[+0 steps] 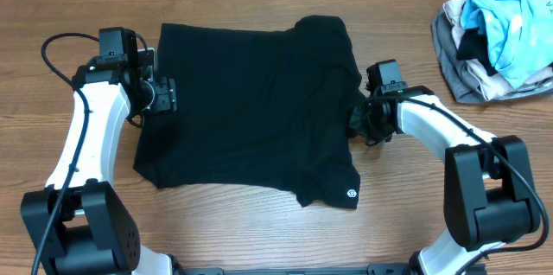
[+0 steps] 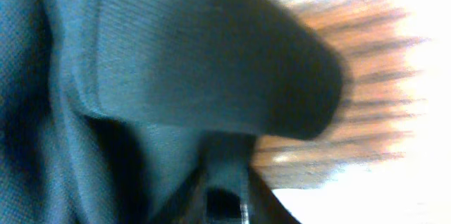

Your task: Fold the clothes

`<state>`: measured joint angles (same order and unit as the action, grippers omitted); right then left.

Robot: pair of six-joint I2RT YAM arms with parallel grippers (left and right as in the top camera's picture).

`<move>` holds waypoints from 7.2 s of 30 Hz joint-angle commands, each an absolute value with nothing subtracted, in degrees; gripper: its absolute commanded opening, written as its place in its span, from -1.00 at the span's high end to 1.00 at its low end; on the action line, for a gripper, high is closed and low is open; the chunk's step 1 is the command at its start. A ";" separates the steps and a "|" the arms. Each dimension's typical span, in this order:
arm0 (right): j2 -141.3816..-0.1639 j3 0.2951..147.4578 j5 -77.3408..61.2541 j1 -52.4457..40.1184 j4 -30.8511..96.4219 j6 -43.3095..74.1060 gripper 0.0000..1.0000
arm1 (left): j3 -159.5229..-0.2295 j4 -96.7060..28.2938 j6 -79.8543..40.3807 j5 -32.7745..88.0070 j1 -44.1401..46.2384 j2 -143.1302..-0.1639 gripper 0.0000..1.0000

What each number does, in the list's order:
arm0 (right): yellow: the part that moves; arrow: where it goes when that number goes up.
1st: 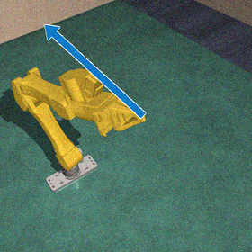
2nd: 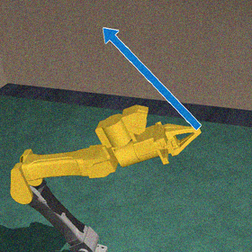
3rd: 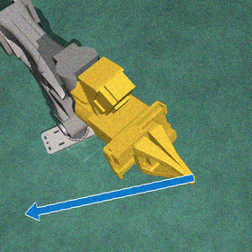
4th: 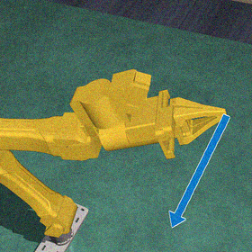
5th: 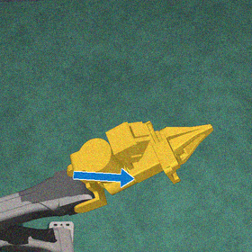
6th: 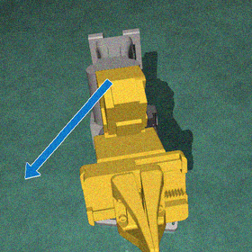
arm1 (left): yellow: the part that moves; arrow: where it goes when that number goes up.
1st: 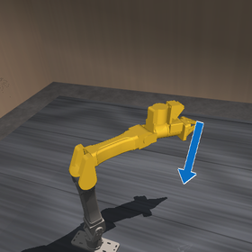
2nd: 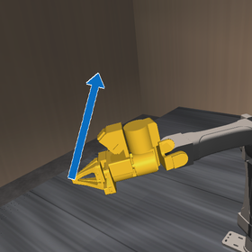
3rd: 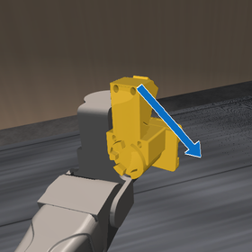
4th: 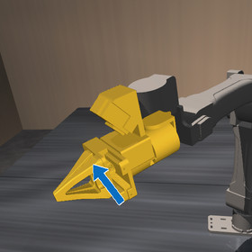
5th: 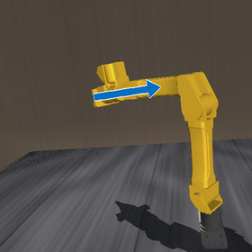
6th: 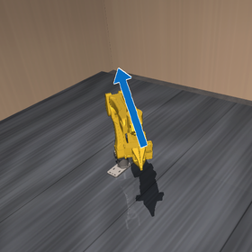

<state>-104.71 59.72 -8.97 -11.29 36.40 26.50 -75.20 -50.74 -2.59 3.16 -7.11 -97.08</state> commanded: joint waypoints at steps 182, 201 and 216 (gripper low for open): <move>-106.41 70.00 9.58 4.54 35.51 12.40 0.84 | -76.12 -50.52 -1.26 4.08 -7.09 -99.02 -0.33; -85.08 93.23 -12.14 3.46 77.97 15.81 -0.38 | -92.97 -81.03 -0.19 15.40 -7.20 -97.80 -0.75; -73.28 91.85 -9.98 -3.81 91.61 18.04 -0.68 | -68.51 -64.25 -13.52 5.41 -7.25 -82.41 -1.00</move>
